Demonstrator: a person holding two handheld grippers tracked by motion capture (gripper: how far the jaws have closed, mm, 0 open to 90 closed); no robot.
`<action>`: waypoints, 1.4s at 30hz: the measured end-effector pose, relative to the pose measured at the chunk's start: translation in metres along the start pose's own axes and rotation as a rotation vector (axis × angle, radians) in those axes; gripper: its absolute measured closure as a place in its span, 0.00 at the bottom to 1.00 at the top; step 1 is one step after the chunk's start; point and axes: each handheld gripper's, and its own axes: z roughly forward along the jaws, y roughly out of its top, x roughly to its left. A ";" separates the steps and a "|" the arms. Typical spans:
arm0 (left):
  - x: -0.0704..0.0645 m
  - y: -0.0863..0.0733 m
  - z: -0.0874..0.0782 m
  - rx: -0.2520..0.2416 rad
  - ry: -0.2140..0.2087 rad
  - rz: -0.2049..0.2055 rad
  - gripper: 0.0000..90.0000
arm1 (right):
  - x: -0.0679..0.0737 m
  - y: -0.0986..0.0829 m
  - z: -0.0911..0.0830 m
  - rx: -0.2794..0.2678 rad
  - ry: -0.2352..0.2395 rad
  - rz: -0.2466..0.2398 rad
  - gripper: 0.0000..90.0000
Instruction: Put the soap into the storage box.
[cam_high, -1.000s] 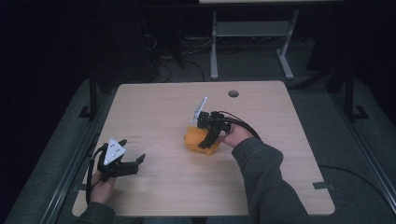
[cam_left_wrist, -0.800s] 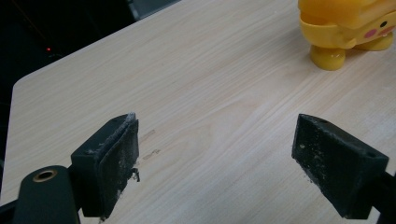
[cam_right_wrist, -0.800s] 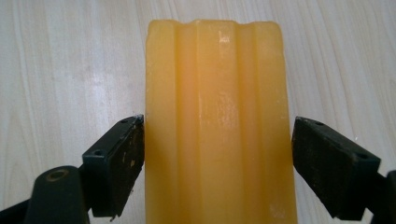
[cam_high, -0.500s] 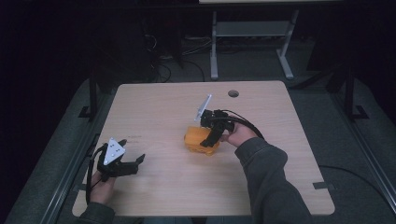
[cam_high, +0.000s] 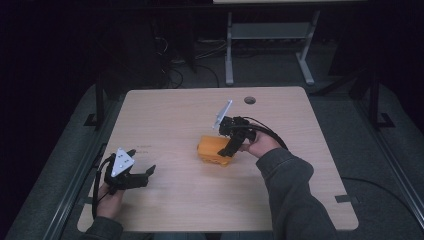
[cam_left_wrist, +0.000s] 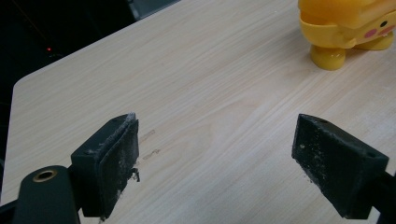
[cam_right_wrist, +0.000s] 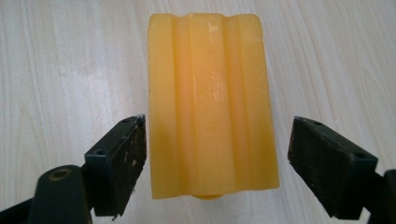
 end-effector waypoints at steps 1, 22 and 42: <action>0.000 0.000 0.000 0.000 0.000 0.000 0.16 | 0.000 0.000 0.000 -0.001 0.000 0.002 0.21; 0.000 0.000 0.000 0.001 0.001 -0.001 0.16 | 0.001 -0.019 -0.018 -0.025 -0.013 0.030 0.22; 0.000 0.000 0.000 0.005 0.001 0.000 0.16 | 0.006 -0.050 -0.036 -0.039 -0.033 0.069 0.22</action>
